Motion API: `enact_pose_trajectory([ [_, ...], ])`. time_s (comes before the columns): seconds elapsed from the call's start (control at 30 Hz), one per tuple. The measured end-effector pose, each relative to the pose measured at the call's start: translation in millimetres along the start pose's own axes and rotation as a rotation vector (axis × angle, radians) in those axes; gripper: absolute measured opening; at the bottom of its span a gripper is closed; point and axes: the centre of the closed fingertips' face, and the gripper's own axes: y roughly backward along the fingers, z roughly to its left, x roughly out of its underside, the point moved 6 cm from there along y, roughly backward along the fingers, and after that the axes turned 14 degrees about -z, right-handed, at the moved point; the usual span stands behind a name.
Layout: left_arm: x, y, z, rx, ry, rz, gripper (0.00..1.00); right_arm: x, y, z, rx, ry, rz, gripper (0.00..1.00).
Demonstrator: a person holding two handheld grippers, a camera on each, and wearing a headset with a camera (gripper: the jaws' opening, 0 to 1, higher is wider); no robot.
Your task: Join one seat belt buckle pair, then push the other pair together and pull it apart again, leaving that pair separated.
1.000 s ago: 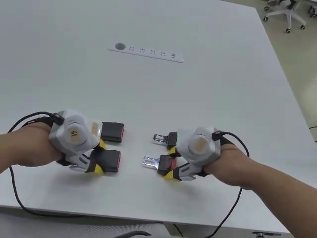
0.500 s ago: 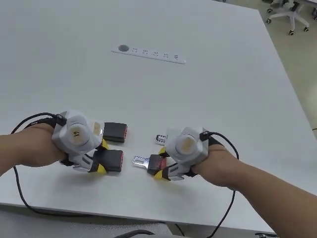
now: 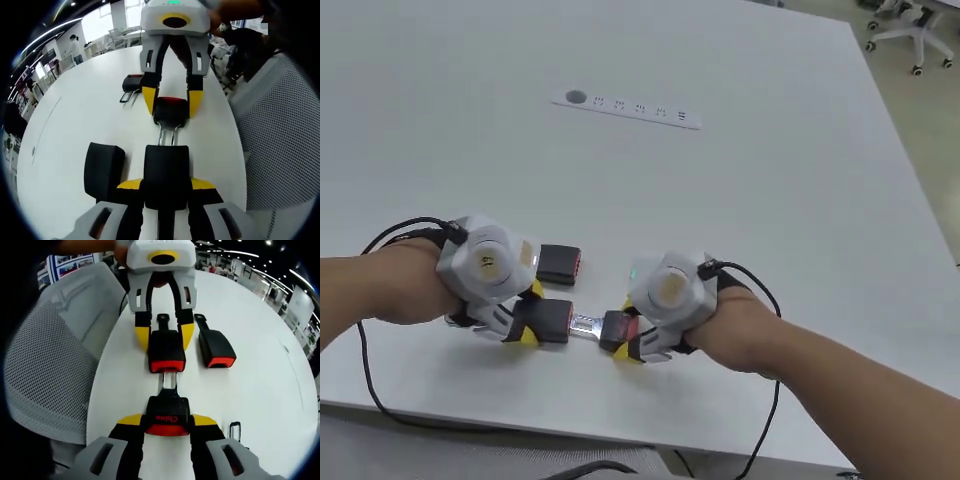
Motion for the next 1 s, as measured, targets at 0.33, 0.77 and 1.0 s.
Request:
enact_pose_trajectory([
  [0.33,0.2,-0.1,1.6,0.004,-0.003,-0.004,0.34,-7.8,-7.0,-1.6,-0.019,0.025,-0.016,0.32],
  [0.77,1.0,-0.8,5.3,0.032,-0.028,-0.014,0.34,-11.6,-13.5,-5.0,-0.039,0.024,-0.009,0.31],
  [1.0,0.3,-1.1,5.6,0.037,-0.031,-0.017,0.33,-14.6,-14.7,-4.4,-0.039,0.034,-0.003,0.30],
])
